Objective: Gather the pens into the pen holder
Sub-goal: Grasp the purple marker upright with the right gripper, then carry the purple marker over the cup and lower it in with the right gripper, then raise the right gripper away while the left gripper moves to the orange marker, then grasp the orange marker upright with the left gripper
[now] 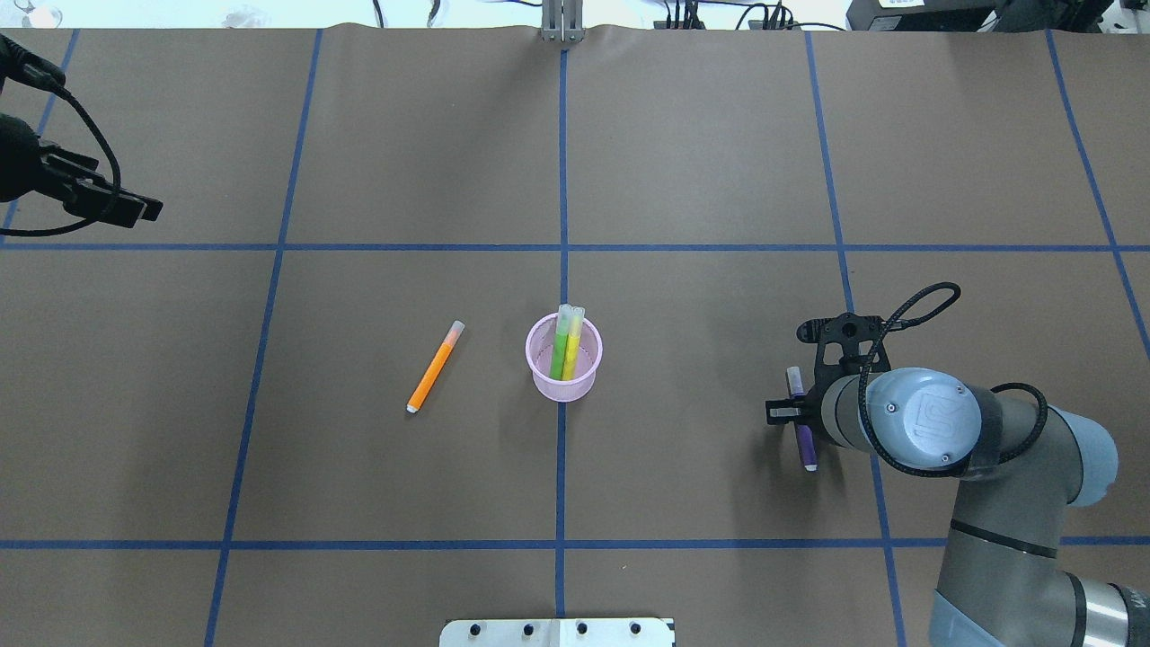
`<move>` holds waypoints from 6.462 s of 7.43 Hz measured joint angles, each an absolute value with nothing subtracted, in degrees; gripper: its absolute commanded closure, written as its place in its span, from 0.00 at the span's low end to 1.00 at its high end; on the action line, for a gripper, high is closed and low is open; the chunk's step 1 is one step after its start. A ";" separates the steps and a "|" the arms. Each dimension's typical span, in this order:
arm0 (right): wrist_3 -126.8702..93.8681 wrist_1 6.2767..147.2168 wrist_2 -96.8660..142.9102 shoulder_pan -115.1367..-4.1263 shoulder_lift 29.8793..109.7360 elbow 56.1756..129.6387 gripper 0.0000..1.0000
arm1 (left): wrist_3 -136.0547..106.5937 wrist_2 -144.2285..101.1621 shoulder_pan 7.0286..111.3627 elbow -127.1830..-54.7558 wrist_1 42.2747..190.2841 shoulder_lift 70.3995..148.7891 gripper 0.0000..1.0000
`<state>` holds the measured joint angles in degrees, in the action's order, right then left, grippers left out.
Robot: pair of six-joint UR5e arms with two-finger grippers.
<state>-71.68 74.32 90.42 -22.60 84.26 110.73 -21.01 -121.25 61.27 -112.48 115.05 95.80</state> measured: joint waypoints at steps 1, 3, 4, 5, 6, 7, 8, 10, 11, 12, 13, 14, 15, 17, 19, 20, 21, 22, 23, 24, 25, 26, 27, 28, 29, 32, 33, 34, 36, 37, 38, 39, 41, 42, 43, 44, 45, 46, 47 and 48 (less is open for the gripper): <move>-71.47 74.34 90.50 -22.60 84.18 110.65 1.00 | -21.00 -121.23 61.26 -112.46 115.05 95.80 0.00; -71.16 74.35 90.62 -22.59 83.88 110.66 1.00 | -21.01 -121.21 61.26 -112.49 115.05 95.80 0.00; -71.08 74.36 90.64 -22.60 83.81 110.78 1.00 | -21.01 -121.20 61.26 -112.49 115.07 95.80 0.00; -71.04 74.37 90.55 -22.95 83.44 111.15 1.00 | -20.99 -121.18 61.23 -112.49 115.11 95.80 0.00; -71.04 74.41 89.69 -23.80 82.16 111.62 1.00 | -20.95 -121.14 61.10 -112.42 115.14 95.85 0.00; -71.21 74.45 86.76 -24.55 79.92 111.90 1.00 | -20.93 -121.13 60.90 -112.28 115.19 96.06 0.00; -71.73 74.50 82.17 -24.87 77.23 112.18 1.00 | -20.92 -121.12 60.73 -112.06 115.21 96.36 0.00; -76.76 74.80 71.98 -23.94 71.86 112.25 1.00 | -20.93 -121.13 60.56 -111.70 115.22 96.62 0.00; -80.07 74.95 67.00 -22.52 69.25 112.04 1.00 | -20.97 -121.17 60.46 -111.58 115.21 96.63 0.00; -83.13 75.04 61.98 -20.52 66.73 111.33 1.00 | -21.00 -121.19 60.37 -111.41 115.19 96.62 0.00; -85.35 75.10 57.60 -18.57 64.23 109.95 1.00 | -21.00 -121.20 60.33 -111.15 115.20 96.61 0.00; -87.04 75.11 54.15 -16.98 61.95 108.02 1.00 | -21.00 -121.22 60.31 -110.82 115.26 96.59 0.00; -88.17 75.09 51.86 -15.87 60.05 106.08 1.00 | -21.01 -121.25 60.30 -110.48 115.33 96.59 0.00; -88.90 75.07 49.44 -14.39 57.40 103.13 1.00 | -21.01 -121.28 60.29 -110.01 115.44 96.59 0.00; -89.02 75.11 47.96 -12.74 56.56 102.13 0.87 | -20.99 -121.29 60.29 -109.56 115.56 96.64 0.00; -89.03 75.12 47.44 -12.16 56.45 101.92 0.21 | -20.95 -121.29 60.29 -109.29 115.64 96.69 0.00; -89.01 75.11 47.12 -11.87 56.41 101.61 0.03 | -20.93 -121.29 60.29 -109.11 115.70 96.76 0.00; -88.94 75.15 46.97 -11.76 56.42 101.33 0.02 | -20.92 -121.29 60.29 -109.03 115.73 96.81 0.00; -88.83 75.19 46.94 -11.73 56.40 101.24 0.02 | -20.92 -121.29 60.27 -109.01 115.73 96.88 0.00; -88.68 75.20 46.97 -11.70 56.37 101.36 0.02 | -20.94 -121.27 60.20 -108.99 115.70 96.96 0.00; -88.47 75.17 47.23 -11.79 56.35 101.81 0.01 | -20.99 -121.25 60.16 -108.99 115.63 97.03 0.00; -88.27 75.19 48.62 -12.45 56.34 102.58 0.01 | -21.76 -121.29 59.89 -108.99 115.47 97.10 0.00; -88.11 75.61 52.71 -14.38 56.34 103.34 0.01 | -24.61 -121.32 58.64 -108.93 115.27 97.24 0.00; -87.42 76.90 59.75 -17.87 56.34 103.80 0.01 | -29.34 -121.29 56.19 -108.69 115.23 98.05 0.00; -85.15 78.47 68.33 -22.42 56.44 104.08 0.01 | -34.38 -121.25 53.20 -108.11 115.23 99.87 0.00; -71.65 83.52 94.57 -38.56 57.45 104.16 0.00 | -46.44 -117.94 43.28 -104.78 115.26 106.87 0.00; -65.69 84.48 102.08 -43.78 58.52 104.05 0.00 | -49.32 -113.30 39.37 -103.61 115.21 108.59 0.00; -58.71 84.91 108.89 -48.82 60.29 103.91 0.00 | -51.05 -108.66 35.95 -101.17 115.12 111.07 0.01; -46.18 85.08 117.87 -56.75 64.42 103.76 0.00 | -51.83 -104.42 32.43 -93.75 115.06 117.57 0.26; -43.12 85.08 119.63 -58.56 65.61 103.74 0.00 | -51.69 -103.96 31.70 -91.44 115.05 119.65 0.33; -41.78 85.08 120.37 -59.34 66.17 103.72 0.00 | -51.52 -103.79 31.37 -90.40 115.05 120.50 0.33; -41.30 85.08 120.63 -59.62 66.40 103.71 0.00 | -51.36 -103.74 31.26 -90.03 115.05 120.61 0.34; -41.13 85.00 120.73 -59.73 66.77 103.72 0.00 | -51.26 -103.71 31.16 -89.82 115.05 120.36 0.39; -41.11 84.95 120.70 -59.76 66.91 103.76 0.00 | -51.25 -103.71 31.14 -89.82 115.05 120.24 0.43; -41.07 84.92 120.67 -59.76 67.00 103.77 0.00 | -51.24 -103.71 31.09 -89.84 115.05 120.19 0.48; -41.06 84.91 120.62 -59.76 67.03 103.75 0.00 | -51.24 -103.71 31.06 -89.87 115.05 120.16 0.51; -41.05 84.90 120.60 -59.76 67.05 103.73 0.00 | -51.24 -103.71 31.05 -89.90 115.05 120.15 0.51; -41.05 84.90 120.59 -59.77 67.06 103.72 0.00 | -51.24 -103.71 31.00 -89.90 115.05 120.15 0.51; -41.04 84.90 120.59 -59.77 67.12 103.72 0.00 | -51.24 -103.71 30.89 -89.91 115.05 120.15 0.51; -41.04 84.90 120.59 -59.76 67.15 103.71 0.00 | -51.25 -103.69 30.74 -89.91 115.05 120.15 0.51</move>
<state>-41.04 84.90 120.59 -59.76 67.15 103.71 -51.25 -103.69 30.74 -89.91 115.05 120.15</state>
